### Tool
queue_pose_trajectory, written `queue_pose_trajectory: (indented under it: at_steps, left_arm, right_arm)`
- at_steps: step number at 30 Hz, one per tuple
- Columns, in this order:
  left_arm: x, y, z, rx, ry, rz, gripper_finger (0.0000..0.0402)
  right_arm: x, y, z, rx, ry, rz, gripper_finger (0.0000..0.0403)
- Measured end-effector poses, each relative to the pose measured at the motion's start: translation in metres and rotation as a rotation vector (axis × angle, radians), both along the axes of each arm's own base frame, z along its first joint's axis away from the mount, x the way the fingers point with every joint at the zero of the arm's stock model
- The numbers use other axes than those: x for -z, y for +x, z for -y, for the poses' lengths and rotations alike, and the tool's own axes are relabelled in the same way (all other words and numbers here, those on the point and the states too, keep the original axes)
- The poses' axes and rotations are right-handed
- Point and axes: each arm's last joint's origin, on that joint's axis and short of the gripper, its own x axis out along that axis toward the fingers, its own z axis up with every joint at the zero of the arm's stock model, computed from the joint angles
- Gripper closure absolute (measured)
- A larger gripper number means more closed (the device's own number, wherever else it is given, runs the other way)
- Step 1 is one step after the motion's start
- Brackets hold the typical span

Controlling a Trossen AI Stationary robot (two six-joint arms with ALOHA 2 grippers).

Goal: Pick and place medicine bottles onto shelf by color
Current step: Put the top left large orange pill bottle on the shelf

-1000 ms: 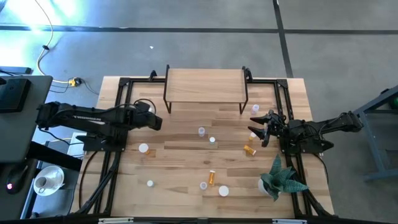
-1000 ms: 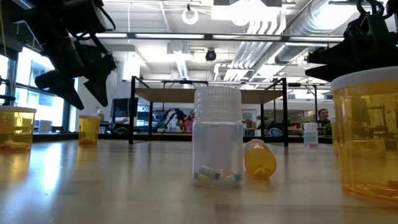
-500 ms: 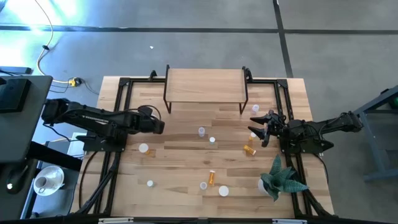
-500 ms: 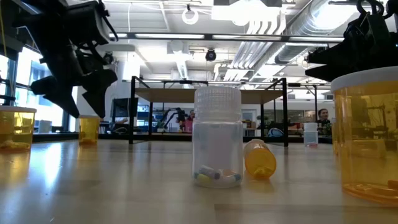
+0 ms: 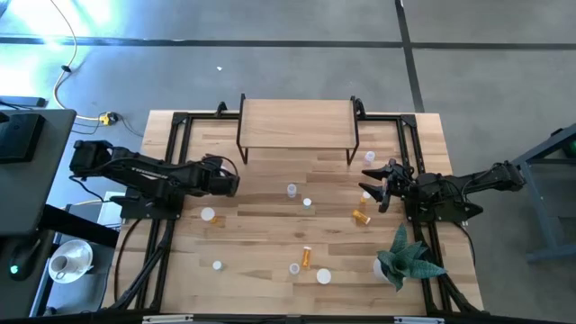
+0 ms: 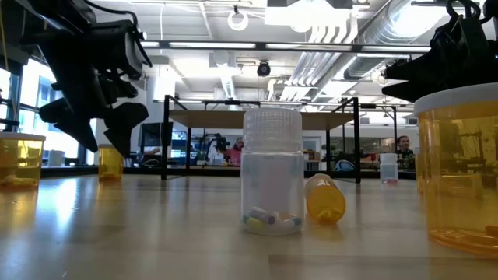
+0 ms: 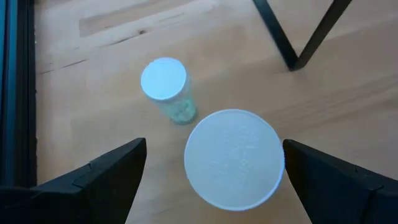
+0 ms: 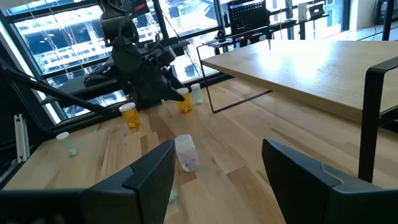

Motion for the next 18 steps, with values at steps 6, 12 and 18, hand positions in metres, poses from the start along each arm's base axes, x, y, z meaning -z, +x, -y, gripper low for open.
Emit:
queue_pose_trajectory:
  at_steps: [6, 12, 18]
  left_arm:
    - [0.0039, 0.0013, 0.0003, -0.01, -0.024, -0.009, 0.0045]
    - [0.0052, 0.0019, 0.0006, -0.008, -0.04, -0.01, 0.0075]
    - [0.0054, 0.0019, 0.001, -0.006, -0.053, -0.01, 0.0111]
  right_arm:
    - [0.0001, 0.0, 0.0, 0.0, 0.0, 0.0, 0.0171]
    - [0.0, 0.0, 0.0, -0.001, 0.0, 0.0, 0.0171]
    - [0.0, 0.0, 0.0, -0.001, 0.0, 0.0, 0.0171]
